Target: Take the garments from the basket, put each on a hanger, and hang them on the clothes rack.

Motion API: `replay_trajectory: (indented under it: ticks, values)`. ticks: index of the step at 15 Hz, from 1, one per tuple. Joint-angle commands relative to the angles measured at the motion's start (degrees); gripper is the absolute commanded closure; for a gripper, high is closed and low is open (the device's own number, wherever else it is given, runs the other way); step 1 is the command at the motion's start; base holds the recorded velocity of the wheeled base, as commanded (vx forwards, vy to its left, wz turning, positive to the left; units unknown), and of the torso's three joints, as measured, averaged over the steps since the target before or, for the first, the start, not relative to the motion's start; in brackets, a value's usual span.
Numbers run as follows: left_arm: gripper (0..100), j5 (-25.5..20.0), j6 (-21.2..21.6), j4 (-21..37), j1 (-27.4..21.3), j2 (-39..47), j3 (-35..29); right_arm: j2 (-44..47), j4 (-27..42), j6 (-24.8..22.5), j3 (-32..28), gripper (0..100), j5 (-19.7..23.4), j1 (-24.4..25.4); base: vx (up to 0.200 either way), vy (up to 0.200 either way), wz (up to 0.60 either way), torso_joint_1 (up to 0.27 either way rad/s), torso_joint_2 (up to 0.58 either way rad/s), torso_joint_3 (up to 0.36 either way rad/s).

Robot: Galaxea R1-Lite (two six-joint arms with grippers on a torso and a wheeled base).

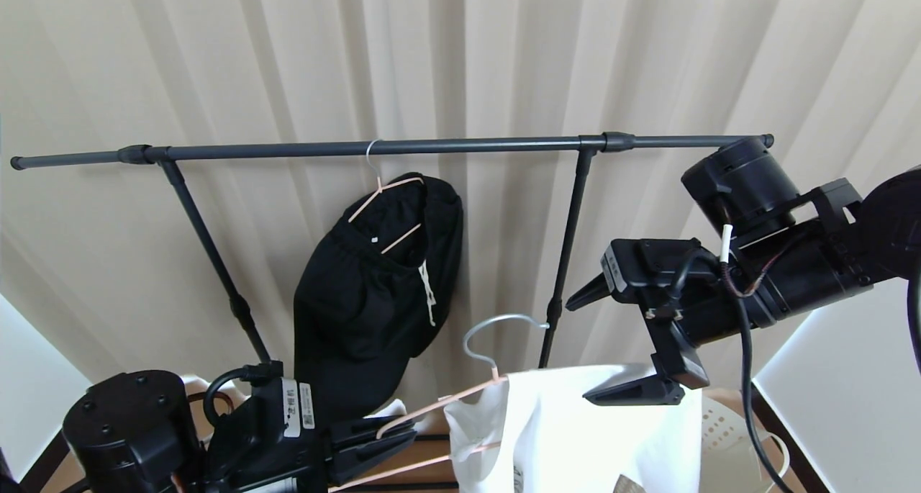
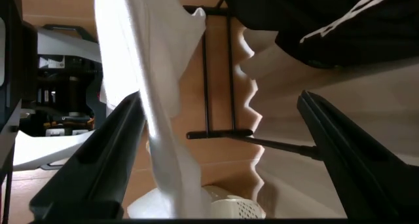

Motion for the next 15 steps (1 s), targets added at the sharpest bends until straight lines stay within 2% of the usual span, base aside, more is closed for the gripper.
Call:
replay_trajectory:
  ticks: [1, 8, 9, 15]
  values:
    - [100, 0.01, -0.01, -0.06, 0.00, -1.02, -0.03, 0.50, -0.06, 0.00, 0.47, 0, -0.36, 0.07, 0.000, 0.000, 0.00, 0.000, 0.00, 0.000]
    - [100, 0.10, -0.01, -0.06, 0.00, -2.07, 0.23, 1.29, -0.41, 0.00, 0.21, 0, -1.15, 0.07, 0.000, 0.000, 0.00, 0.000, 0.00, 0.000]
    - [100, 0.19, -0.01, -0.06, 0.00, -2.16, 0.23, 1.29, -0.41, 0.00, 0.12, 100, -1.15, 0.07, 0.000, 0.000, 0.00, 0.000, 0.00, 0.000]
    - [100, 0.19, -0.01, -0.06, 0.26, -2.16, 0.23, 1.11, -0.58, 0.00, 0.21, 100, -1.15, 0.07, 0.000, 0.000, 0.00, 0.000, 0.00, 0.000]
